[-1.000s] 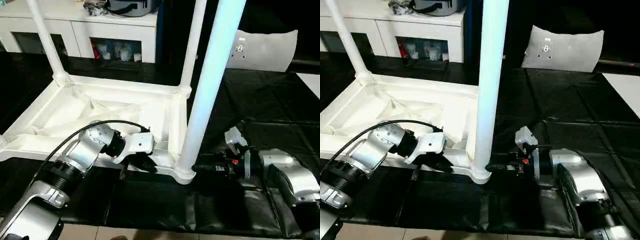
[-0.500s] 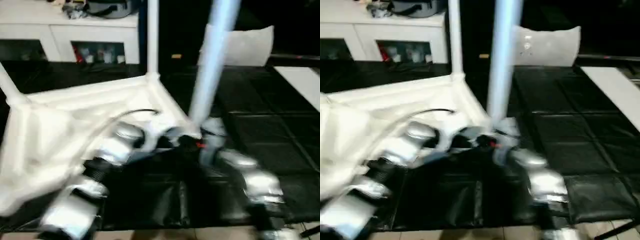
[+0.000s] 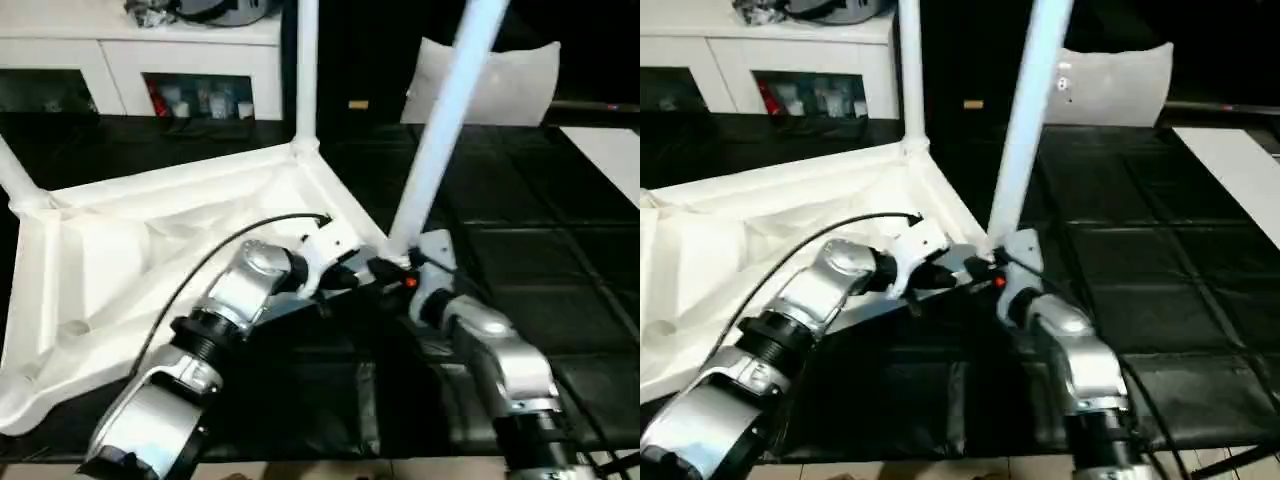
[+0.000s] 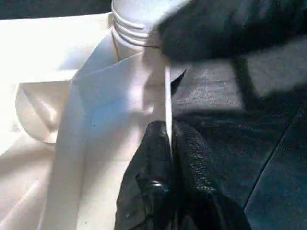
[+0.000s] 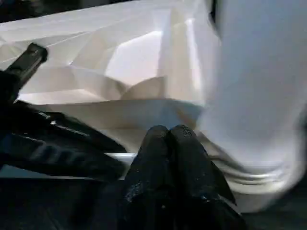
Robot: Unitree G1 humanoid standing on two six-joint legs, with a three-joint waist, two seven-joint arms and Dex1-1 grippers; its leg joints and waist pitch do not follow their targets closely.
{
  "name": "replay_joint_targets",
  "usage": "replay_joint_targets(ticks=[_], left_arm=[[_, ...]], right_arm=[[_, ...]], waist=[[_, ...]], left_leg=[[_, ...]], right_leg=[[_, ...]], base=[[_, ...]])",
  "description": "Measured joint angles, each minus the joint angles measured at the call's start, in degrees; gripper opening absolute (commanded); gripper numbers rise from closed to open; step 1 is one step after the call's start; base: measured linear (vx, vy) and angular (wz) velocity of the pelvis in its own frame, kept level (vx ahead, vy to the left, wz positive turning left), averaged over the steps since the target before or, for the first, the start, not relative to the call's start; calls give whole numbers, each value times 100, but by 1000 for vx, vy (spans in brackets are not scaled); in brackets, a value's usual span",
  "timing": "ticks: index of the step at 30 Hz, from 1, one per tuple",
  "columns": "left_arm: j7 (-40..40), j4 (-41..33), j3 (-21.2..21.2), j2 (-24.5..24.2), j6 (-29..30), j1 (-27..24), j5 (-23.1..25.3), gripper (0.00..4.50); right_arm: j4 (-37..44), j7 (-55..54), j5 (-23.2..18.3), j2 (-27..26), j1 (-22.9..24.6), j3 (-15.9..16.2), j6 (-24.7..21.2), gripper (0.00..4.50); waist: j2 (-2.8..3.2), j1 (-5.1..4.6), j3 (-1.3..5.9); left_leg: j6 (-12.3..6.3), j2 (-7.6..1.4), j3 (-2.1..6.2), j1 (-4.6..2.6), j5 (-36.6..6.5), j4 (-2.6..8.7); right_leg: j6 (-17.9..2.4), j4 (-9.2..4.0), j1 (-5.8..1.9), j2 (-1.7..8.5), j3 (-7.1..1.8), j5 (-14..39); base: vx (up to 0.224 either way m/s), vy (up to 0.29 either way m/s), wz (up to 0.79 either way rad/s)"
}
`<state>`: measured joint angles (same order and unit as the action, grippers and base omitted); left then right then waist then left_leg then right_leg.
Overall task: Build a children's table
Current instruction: Rotate leg to tighten
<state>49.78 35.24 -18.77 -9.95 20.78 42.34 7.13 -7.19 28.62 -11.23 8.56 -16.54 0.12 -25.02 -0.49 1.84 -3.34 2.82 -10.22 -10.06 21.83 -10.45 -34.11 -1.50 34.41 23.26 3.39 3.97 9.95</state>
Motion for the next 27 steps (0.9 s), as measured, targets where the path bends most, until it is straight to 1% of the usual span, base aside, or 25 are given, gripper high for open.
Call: replay_joint_targets(ticks=[2,3,5,6,8,9,11,13,14,15,19,21,22,23,25,27], left_arm=[[72,-12,-3,-108,-85,-20,-5,0],[143,-20,-7,-185,-143,-30,-5,0],[288,-61,-19,-311,-263,-79,-11,0],[430,-122,-34,-413,-382,-136,-18,0],[654,-157,-72,-572,-548,-178,-31,0],[809,-192,-121,-681,-648,-197,-43,0],[989,-212,-140,-795,-764,-233,-68,0],[1271,-280,-240,-939,-938,-255,-76,0],[1418,-304,-281,-992,-1022,-276,-87,0],[1606,-348,-325,-1055,-1140,-334,-122,0],[2176,-470,-485,-1302,-1647,-431,-185,0],[2339,-478,-569,-1368,-1810,-431,-181,0],[2378,-479,-588,-1381,-1866,-430,-180,0],[2411,-492,-601,-1392,-1910,-431,-179,0],[2487,-511,-630,-1428,-1967,-431,-179,0],[2550,-543,-652,-1435,-1980,-431,-180,0]], right_arm=[[89,208,-127,104,105,-88,82,50],[157,425,-237,201,178,-120,91,79],[311,800,-404,394,295,-147,165,84],[405,1093,-481,607,342,-148,227,86],[444,1422,-514,896,346,-198,332,95],[438,1672,-529,1092,345,-197,400,123],[420,1920,-550,1256,343,-206,466,123],[291,2343,-615,1437,307,-118,611,155],[209,2491,-617,1537,297,-85,680,155],[118,2680,-614,1652,280,-55,740,165],[-116,3220,-618,1861,137,130,822,200],[-231,3526,-640,1924,56,241,830,212],[-280,3602,-634,1927,38,276,856,227],[-358,3658,-599,1929,5,327,958,227],[-516,3710,-471,1933,-70,491,1201,248],[-608,3813,-434,1936,-117,542,1225,248]], waist=[[0,2,0],[0,4,0],[1,9,0],[2,11,1],[1,16,1],[2,25,1],[2,37,2],[3,57,2],[4,67,3],[4,84,3],[6,188,4],[5,231,4],[5,246,4],[5,255,4],[5,256,4],[5,280,4]], left_leg=[[0,0,0,-1,0,-1],[-2,0,0,0,1,-3],[-3,0,0,1,0,-5],[-4,1,0,3,-1,-5],[-5,1,0,3,-1,-6],[-5,1,0,3,-1,-6],[-5,0,0,-2,-1,-6],[-6,0,0,-3,0,-9],[-7,0,0,-5,1,-10],[-8,0,0,-7,1,-12],[-14,1,0,-11,6,-14],[-15,1,0,-17,6,-18],[-15,1,0,-20,6,-21],[-15,1,-1,-21,6,-23],[-15,2,-1,-23,6,-23],[-15,2,-1,-23,6,-23]], right_leg=[[0,-1,-3,-1,0,0],[0,-1,-3,0,-1,0],[1,-4,-5,0,-2,0],[1,-6,-5,0,-3,0],[1,-7,-7,0,-2,0],[1,-6,-7,0,-2,0],[1,-4,-10,0,0,0],[1,-3,-12,1,0,0],[1,-4,-15,2,0,0],[2,-4,-18,2,0,1],[2,-2,-28,4,0,1],[2,-2,-39,6,1,1],[2,-2,-43,7,0,1],[2,-2,-44,8,0,1],[2,-1,-44,8,0,0],[2,2,-43,8,0,1]], base=[[0,0,0],[0,0,0],[0,0,0],[0,0,0],[0,0,0],[0,0,0],[0,0,0],[0,0,0],[0,0,0],[0,0,0],[0,0,0],[0,0,0],[0,0,0],[0,0,0],[0,0,0],[0,0,0]])
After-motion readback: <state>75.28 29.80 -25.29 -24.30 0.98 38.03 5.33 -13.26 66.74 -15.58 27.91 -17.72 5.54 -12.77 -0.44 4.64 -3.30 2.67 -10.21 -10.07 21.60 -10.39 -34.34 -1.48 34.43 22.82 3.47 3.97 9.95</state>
